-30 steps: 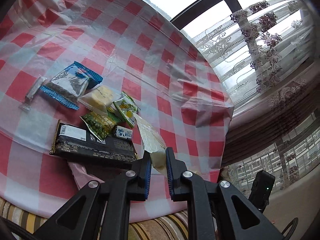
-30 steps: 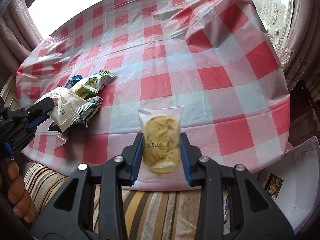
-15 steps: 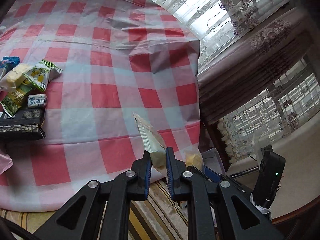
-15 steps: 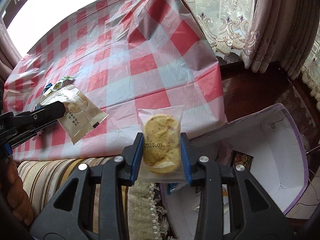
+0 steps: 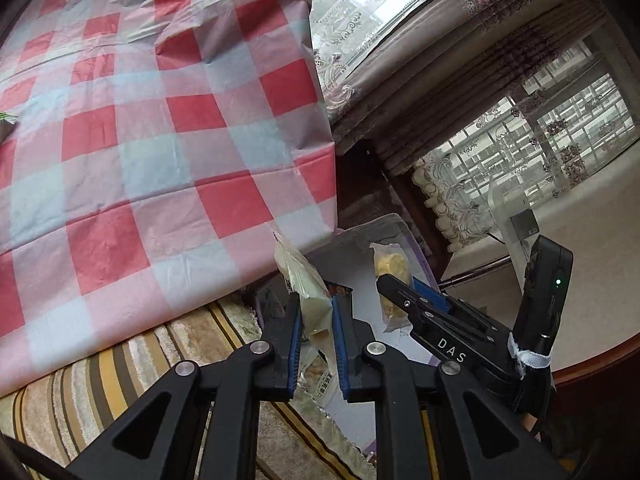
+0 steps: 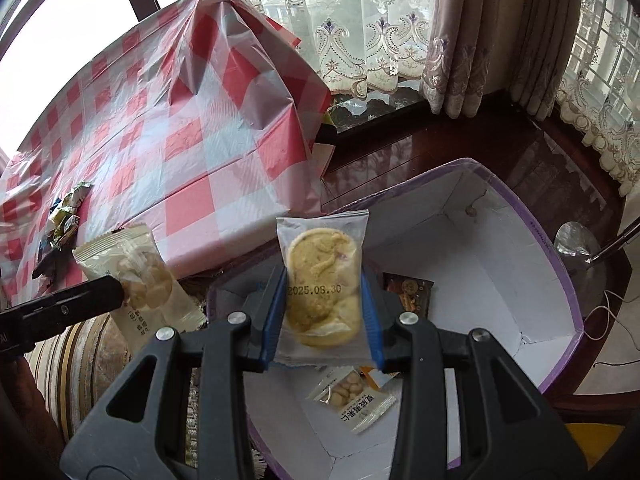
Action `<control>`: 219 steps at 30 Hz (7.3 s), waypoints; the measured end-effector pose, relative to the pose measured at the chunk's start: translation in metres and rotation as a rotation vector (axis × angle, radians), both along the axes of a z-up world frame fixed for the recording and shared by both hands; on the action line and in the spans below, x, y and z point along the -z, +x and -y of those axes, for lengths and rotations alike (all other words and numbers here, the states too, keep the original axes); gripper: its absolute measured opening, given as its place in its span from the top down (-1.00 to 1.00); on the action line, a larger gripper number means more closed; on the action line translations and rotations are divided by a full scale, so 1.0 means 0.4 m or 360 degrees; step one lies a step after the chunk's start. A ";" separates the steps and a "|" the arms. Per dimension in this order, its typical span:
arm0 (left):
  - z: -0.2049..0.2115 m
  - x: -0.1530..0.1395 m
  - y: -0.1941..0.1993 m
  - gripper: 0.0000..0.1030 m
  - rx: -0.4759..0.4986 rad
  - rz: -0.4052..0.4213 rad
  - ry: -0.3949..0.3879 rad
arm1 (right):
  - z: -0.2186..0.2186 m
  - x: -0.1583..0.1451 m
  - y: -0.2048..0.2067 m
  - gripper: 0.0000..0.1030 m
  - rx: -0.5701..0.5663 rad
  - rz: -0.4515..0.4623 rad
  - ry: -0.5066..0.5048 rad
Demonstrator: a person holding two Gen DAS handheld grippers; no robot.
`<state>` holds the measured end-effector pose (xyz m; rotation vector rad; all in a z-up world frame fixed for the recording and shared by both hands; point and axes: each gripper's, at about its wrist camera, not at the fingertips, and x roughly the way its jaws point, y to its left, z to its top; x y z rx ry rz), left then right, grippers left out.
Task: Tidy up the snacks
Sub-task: 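Carry both packets to the white box and open both tools, then move both tools back toward the remaining snacks, then grasp the black cracker bar with right tool while left tool grasps clear comb-like packet, then carry both items to the white box and open both tools, then move both tools back over the tablecloth toward the pink wrapper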
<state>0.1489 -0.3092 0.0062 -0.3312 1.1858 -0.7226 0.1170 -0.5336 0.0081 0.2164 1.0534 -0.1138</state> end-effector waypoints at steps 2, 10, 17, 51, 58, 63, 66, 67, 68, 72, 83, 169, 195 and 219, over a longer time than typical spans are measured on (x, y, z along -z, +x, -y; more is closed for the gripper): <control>0.024 0.006 -0.010 0.67 0.0082 -0.0034 0.0006 | 0.014 -0.001 -0.005 0.21 0.0021 -0.0002 0.0001; 0.031 0.006 -0.024 0.12 0.0094 -0.0033 0.0067 | 0.012 -0.004 0.000 -0.21 0.0005 -0.0003 0.0020; -0.031 -0.020 -0.015 0.09 -0.0093 0.0125 0.0202 | -0.029 -0.005 0.008 -0.31 -0.0057 -0.0005 0.0011; -0.690 0.000 -0.078 0.08 -0.1112 0.0072 0.0456 | -0.511 -0.036 0.075 -0.32 -0.0762 0.0017 -0.0008; -0.770 0.026 -0.066 0.08 -0.1217 0.0033 0.0473 | -0.639 -0.043 0.107 -0.32 -0.0963 0.0086 -0.0111; -0.799 0.038 -0.053 0.08 -0.1238 0.0025 0.0485 | -0.728 -0.039 0.129 -0.32 -0.1121 0.0127 -0.0199; -0.820 0.044 -0.039 0.08 -0.1257 0.0026 0.0519 | -0.783 -0.029 0.137 -0.32 -0.1235 0.0142 -0.0273; -0.828 0.047 -0.035 0.08 -0.1263 0.0024 0.0532 | -0.800 -0.026 0.138 -0.32 -0.1277 0.0155 -0.0304; -0.836 0.050 -0.030 0.08 -0.1271 0.0020 0.0545 | -0.818 -0.024 0.137 -0.32 -0.1320 0.0171 -0.0337; -0.863 0.061 -0.012 0.08 -0.1292 0.0005 0.0570 | -0.879 -0.011 0.136 -0.32 -0.1478 0.0233 -0.0479; -0.906 0.090 0.059 0.08 -0.1255 -0.0006 0.0632 | -0.982 0.047 0.161 -0.32 -0.1719 0.0245 -0.0667; -0.435 -0.053 0.037 0.71 -0.0558 0.0461 0.0696 | -0.447 -0.019 0.116 -0.09 -0.0884 0.0083 0.0078; 0.109 -0.044 -0.067 0.70 0.0341 0.0372 0.0402 | 0.032 -0.016 -0.013 -0.10 -0.0251 0.0023 -0.0059; -0.121 -0.018 -0.029 0.32 -0.0113 0.0138 0.0415 | -0.103 -0.037 0.021 -0.44 -0.0414 0.0040 -0.0052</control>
